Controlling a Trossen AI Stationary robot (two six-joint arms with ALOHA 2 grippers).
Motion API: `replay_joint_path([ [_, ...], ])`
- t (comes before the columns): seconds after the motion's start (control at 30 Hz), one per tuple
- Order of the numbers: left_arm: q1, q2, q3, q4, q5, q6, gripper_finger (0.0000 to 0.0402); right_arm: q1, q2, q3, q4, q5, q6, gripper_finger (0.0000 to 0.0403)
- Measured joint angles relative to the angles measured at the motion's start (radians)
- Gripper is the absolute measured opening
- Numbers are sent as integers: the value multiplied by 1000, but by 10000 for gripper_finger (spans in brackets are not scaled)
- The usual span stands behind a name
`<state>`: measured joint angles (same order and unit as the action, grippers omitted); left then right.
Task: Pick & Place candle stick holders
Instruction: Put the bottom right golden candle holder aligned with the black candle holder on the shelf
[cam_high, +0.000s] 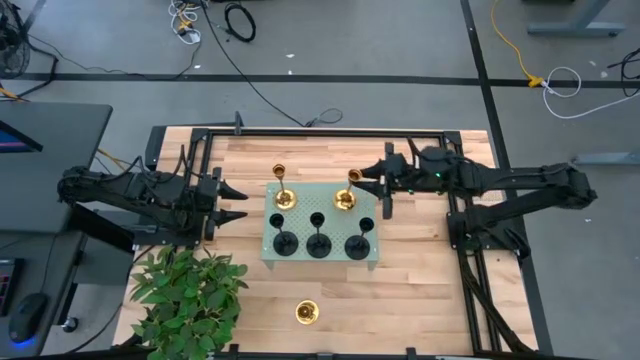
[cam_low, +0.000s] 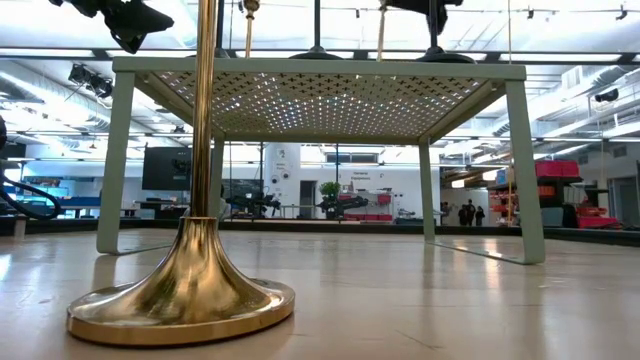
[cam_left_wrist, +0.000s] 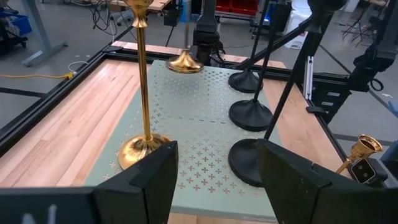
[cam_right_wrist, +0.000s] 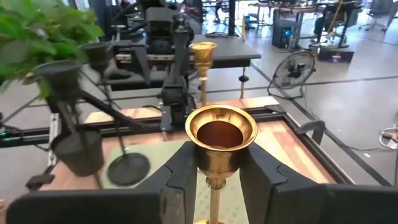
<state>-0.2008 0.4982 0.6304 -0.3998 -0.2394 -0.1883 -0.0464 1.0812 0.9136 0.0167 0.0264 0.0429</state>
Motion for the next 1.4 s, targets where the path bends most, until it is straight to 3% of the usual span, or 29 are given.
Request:
replay_joint_path([
  [0.27, 0, 6, 0, 0, 0, 0, 218, -37, 149, 132, -19, -73, -9, 87],
  [0.6, 0, 39, 0, 0, 0, -3, 218, -78, 297, 205, -27, -105, -36, 87],
  [1.4, 0, 45, 0, 0, 0, -3, 218, -98, 315, 213, -18, -132, -26, 99],
])
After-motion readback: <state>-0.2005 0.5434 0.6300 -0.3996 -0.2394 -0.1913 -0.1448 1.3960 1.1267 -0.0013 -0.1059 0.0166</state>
